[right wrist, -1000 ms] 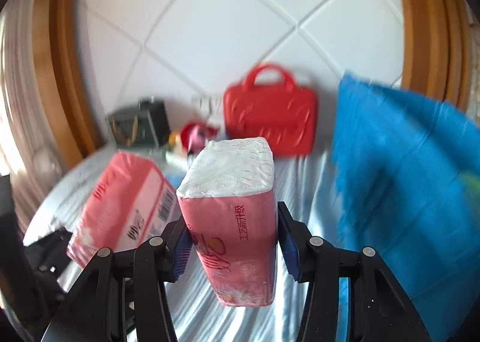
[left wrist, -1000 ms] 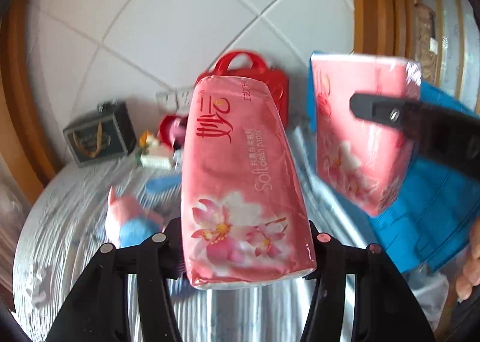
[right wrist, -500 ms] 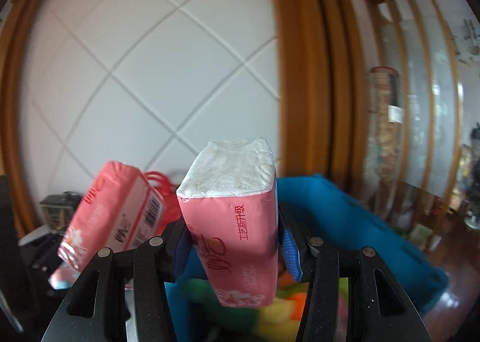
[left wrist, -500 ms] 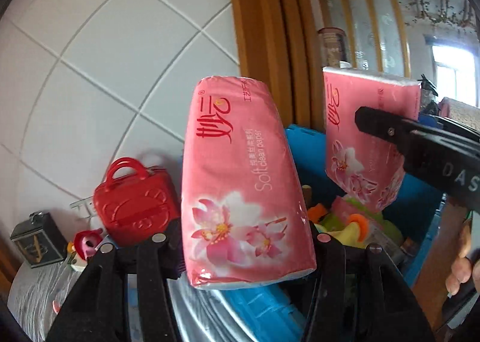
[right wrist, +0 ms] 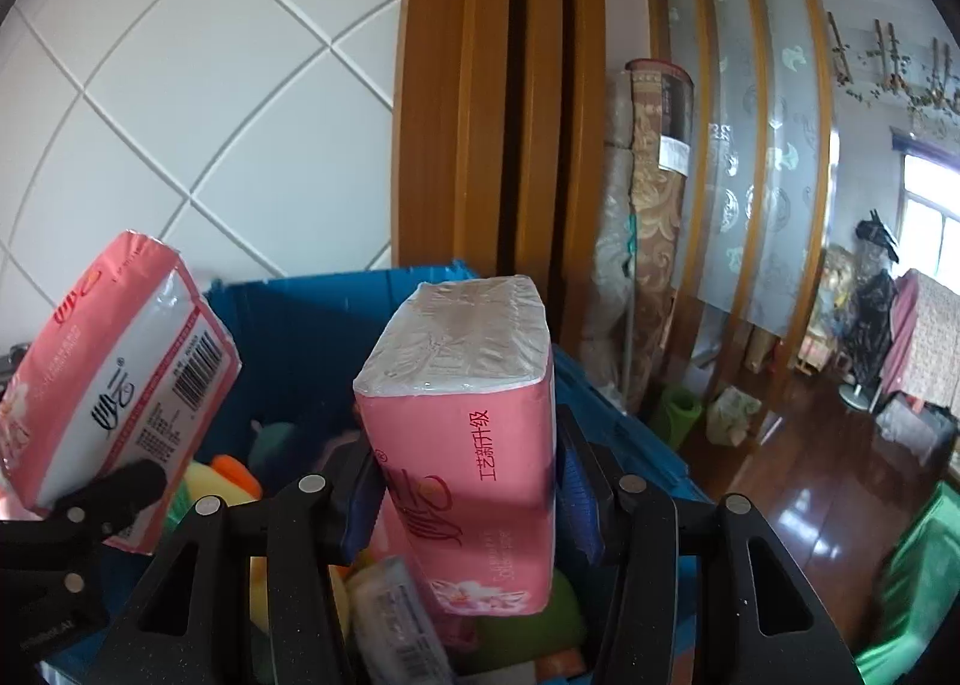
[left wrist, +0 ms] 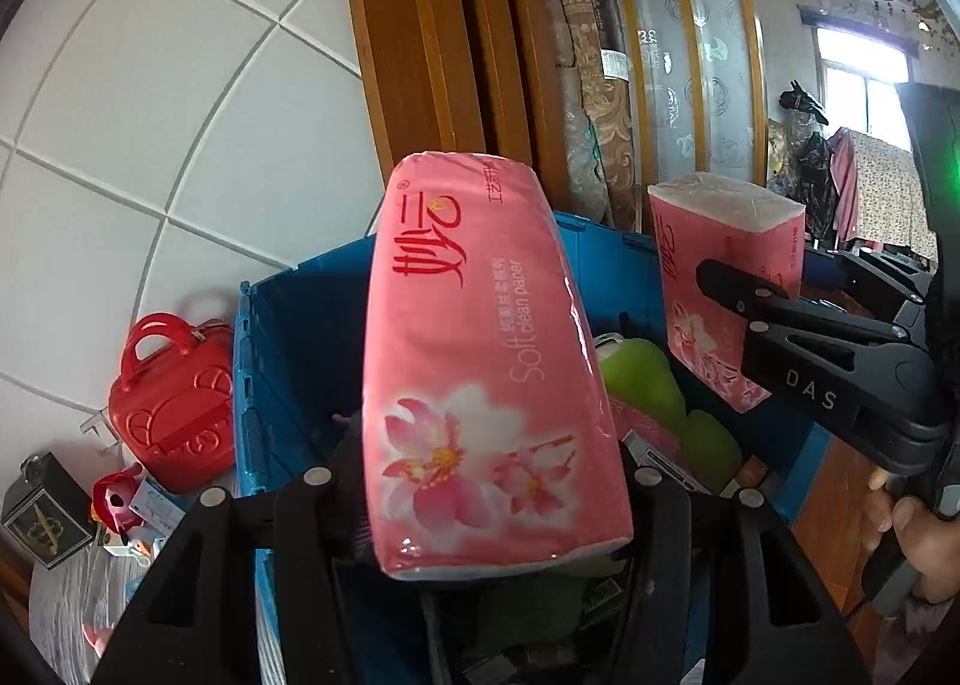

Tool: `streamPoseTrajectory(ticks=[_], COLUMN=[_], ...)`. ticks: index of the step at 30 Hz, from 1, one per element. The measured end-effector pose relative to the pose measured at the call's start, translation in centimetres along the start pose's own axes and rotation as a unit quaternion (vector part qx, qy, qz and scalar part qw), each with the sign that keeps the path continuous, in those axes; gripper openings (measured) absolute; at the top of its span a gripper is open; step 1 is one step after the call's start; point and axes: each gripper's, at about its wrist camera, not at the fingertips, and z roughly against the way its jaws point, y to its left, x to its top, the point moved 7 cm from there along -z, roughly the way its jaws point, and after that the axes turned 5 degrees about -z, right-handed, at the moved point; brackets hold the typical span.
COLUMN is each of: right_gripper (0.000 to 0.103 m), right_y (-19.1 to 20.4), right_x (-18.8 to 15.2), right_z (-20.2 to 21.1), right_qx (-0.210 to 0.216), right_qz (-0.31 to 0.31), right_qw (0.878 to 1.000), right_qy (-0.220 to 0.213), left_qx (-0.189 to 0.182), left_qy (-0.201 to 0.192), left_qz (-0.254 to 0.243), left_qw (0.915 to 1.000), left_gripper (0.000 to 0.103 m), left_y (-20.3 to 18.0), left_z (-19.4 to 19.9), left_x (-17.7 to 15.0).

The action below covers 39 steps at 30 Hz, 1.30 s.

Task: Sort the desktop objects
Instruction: 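Carry the pink and white tissue packs over the blue crate, then open both grippers to drop the tissue packs into the crate, then withdraw both grippers from the crate toward the pig plush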

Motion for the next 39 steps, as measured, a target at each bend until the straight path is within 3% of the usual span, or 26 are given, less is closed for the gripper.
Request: streamPoseTrajectory(ticks=[6,8,10,14,18,31,34,39], right_gripper=[0.055,0.066,0.094,0.103,0.103,0.103,0.103,0.103], right_y=[-0.9,-1.1,-1.3,-1.4,-1.2,2.5,4.7,11.8], right_x=[-1.2,-1.2,-0.8,-0.2,-0.4,-1.6,-1.7,-1.7], right_z=[-2.2,-2.2,-1.9,-0.9,-0.2,3.6,4.9,6.8], right_qx=[-0.018,-0.021,-0.021,-0.024,-0.032,-0.07,-0.048,0.032], right_qz=[0.013,0.017,0.016,0.02,0.029,0.054,0.047,0.055], right_qw=[0.999,0.999,1.0,0.999,0.999,0.996,0.997,0.997], right_qy=[0.024,0.018,0.007,-0.011,-0.01,-0.019,-0.026,-0.036], left_qx=[0.008,0.009,0.022,0.023,0.023,0.039,0.066,0.108], left_qy=[0.012,0.011,0.0,-0.013,-0.022,-0.069,-0.074,-0.057], left_qz=[0.008,0.011,0.013,0.018,0.029,0.077,0.094,0.131], left_qw=[0.9999,0.9998,0.9997,0.9995,0.9991,0.9939,0.9907,0.9838], left_gripper=[0.058,0.064,0.078,0.089,0.096,0.096,0.096,0.096], left_y=[0.2,0.2,0.3,0.7,1.5,7.5,10.4,16.6], left_z=[-0.6,-0.6,-0.3,0.6,1.6,7.1,8.4,10.2], left_x=[-0.2,-0.2,0.1,0.1,-0.2,-3.6,-5.6,-10.2])
